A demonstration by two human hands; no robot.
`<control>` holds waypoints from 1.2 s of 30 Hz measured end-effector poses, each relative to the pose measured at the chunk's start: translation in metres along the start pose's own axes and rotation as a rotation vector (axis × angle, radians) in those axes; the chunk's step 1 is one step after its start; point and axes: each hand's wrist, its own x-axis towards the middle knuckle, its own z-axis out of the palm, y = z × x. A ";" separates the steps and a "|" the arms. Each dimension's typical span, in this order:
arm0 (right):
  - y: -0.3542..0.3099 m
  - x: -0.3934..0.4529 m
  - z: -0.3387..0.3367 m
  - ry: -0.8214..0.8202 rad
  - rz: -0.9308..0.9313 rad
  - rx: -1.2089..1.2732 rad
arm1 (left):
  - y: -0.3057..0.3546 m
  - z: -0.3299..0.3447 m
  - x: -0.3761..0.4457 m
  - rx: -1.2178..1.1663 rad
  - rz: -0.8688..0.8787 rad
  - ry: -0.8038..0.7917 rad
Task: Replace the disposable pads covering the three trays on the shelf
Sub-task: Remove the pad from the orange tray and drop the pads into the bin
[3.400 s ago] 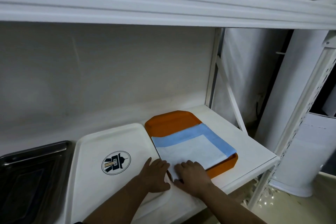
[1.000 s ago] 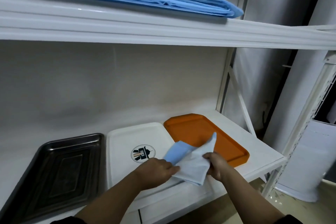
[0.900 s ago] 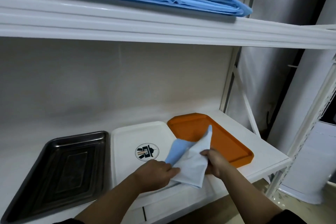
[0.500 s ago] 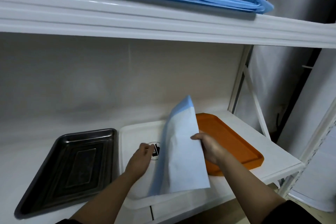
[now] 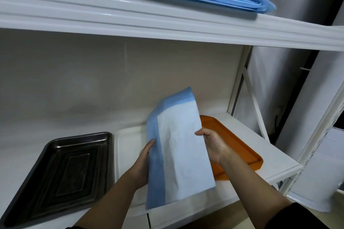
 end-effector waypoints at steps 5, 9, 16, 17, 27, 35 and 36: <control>0.009 0.005 -0.019 0.090 0.025 -0.038 | 0.006 -0.011 -0.003 0.120 0.031 -0.017; 0.024 0.010 -0.029 0.185 0.100 -0.142 | 0.011 -0.027 -0.002 0.168 0.102 0.022; 0.070 0.015 -0.019 0.320 0.061 -0.474 | -0.004 -0.035 -0.001 0.357 0.169 0.310; 0.074 0.014 -0.018 0.340 0.059 -0.461 | -0.006 -0.035 -0.003 0.346 0.161 0.275; 0.107 0.014 -0.024 0.375 -0.002 -0.821 | -0.026 -0.037 -0.008 0.503 -0.057 0.340; 0.113 0.007 -0.037 0.384 -0.069 -1.070 | -0.021 -0.032 -0.018 0.687 -0.135 0.369; 0.114 0.005 -0.038 0.388 -0.076 -1.099 | -0.021 -0.033 -0.019 0.641 -0.117 0.375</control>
